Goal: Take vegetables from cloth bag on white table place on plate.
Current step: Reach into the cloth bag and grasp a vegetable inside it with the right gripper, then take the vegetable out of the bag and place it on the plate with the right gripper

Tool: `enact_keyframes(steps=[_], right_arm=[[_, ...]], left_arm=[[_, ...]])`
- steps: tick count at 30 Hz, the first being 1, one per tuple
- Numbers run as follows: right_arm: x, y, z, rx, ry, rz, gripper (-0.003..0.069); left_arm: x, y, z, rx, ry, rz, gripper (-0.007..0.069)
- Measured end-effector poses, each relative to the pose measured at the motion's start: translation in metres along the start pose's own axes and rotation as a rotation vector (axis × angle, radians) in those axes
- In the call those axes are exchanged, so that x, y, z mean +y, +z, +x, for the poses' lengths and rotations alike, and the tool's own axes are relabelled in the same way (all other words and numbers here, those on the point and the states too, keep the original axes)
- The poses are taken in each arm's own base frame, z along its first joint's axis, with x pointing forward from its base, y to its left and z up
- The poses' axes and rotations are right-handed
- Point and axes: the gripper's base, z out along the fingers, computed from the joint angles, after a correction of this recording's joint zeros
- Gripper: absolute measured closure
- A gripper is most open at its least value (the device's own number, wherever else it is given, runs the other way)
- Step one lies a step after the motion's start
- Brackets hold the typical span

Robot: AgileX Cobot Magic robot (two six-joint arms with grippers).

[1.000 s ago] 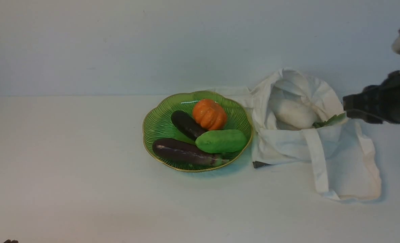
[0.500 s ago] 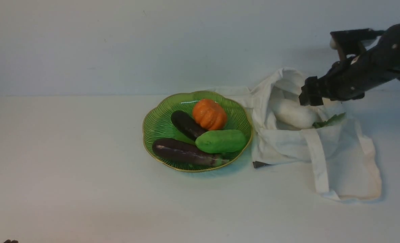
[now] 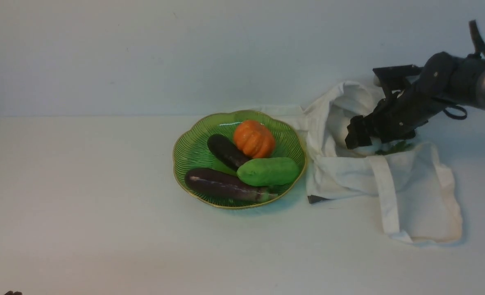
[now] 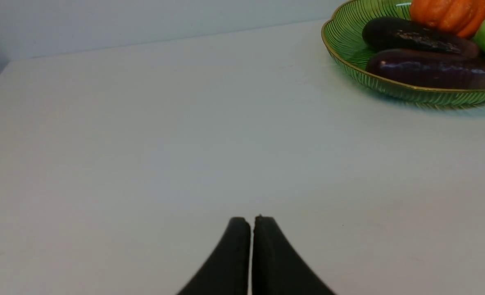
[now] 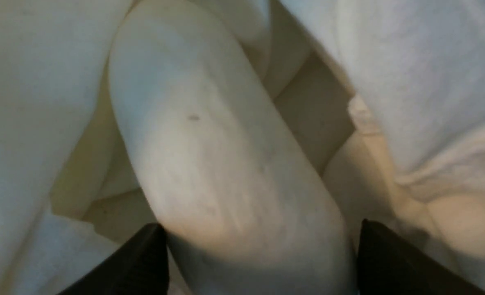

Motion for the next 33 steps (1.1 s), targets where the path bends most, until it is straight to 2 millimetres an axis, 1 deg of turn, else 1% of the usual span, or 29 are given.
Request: enact_keyframes(steps=[1,7,9,11,12,13,16,17,18,19,20,21,23,24,25,26,28,29,30,33], right_arm=[[0.001,0.000,0.000,-0.002,-0.001,-0.007,0.0146],[0.002,0.000,0.001,0.014,-0.023,-0.022,0.0149],[0.003,-0.007,0.001,0.034,-0.042,-0.023,0.0149],[0.004,-0.019,-0.001,0.041,-0.073,-0.010,0.0149],[0.005,-0.030,-0.003,0.043,-0.092,0.001,0.0149],[0.005,-0.032,-0.004,0.042,-0.095,0.004,0.0149],[0.008,-0.080,-0.013,0.018,-0.132,0.064,0.0149],[0.008,-0.083,-0.013,0.022,-0.133,0.066,0.0149],[0.010,-0.105,-0.015,0.019,-0.137,0.091,0.0149],[0.011,-0.110,-0.015,0.022,-0.132,0.097,0.0149],[0.013,-0.131,-0.013,0.044,-0.126,0.118,0.0149],[0.015,-0.143,-0.012,0.050,-0.119,0.124,0.0149],[0.019,-0.164,-0.008,0.074,-0.096,0.125,0.0149],[0.019,-0.166,-0.007,0.075,-0.091,0.125,0.0149],[0.023,-0.176,-0.005,0.085,-0.067,0.107,0.0149],[0.027,-0.182,-0.004,0.082,-0.047,0.081,0.0149],[0.036,-0.185,-0.005,0.073,-0.015,0.012,0.0149],[0.046,-0.184,-0.006,0.064,0.008,-0.052,0.0149],[0.049,-0.184,-0.006,0.061,0.008,-0.063,0.0149],[0.083,-0.168,-0.012,0.039,0.030,-0.201,0.0149]], left_arm=[[0.000,0.000,0.000,0.000,0.000,0.000,0.0629],[0.000,0.000,0.000,0.000,0.000,0.000,0.0629],[0.000,0.000,0.000,0.000,0.000,0.000,0.0629],[0.000,0.000,0.000,0.000,0.000,0.000,0.0629],[0.000,0.000,0.000,0.000,0.000,0.000,0.0629],[0.000,0.000,0.000,0.000,0.000,0.000,0.0629],[0.000,0.000,0.000,0.000,0.000,0.000,0.0629],[0.000,0.000,0.000,0.000,0.000,0.000,0.0629],[0.000,0.000,0.000,0.000,0.000,0.000,0.0629],[0.000,0.000,0.000,0.000,0.000,0.000,0.0629],[0.000,0.000,0.000,0.000,0.000,0.000,0.0629],[0.000,0.000,0.000,0.000,0.000,0.000,0.0629],[0.000,0.000,0.000,0.000,0.000,0.000,0.0629],[0.000,0.000,0.000,0.000,0.000,0.000,0.0629],[0.000,0.000,0.000,0.000,0.000,0.000,0.0629],[0.000,0.000,0.000,0.000,0.000,0.000,0.0629],[0.000,0.000,0.000,0.000,0.000,0.000,0.0629],[0.000,0.000,0.000,0.000,0.000,0.000,0.0629],[0.000,0.000,0.000,0.000,0.000,0.000,0.0629],[0.000,0.000,0.000,0.000,0.000,0.000,0.0629]])
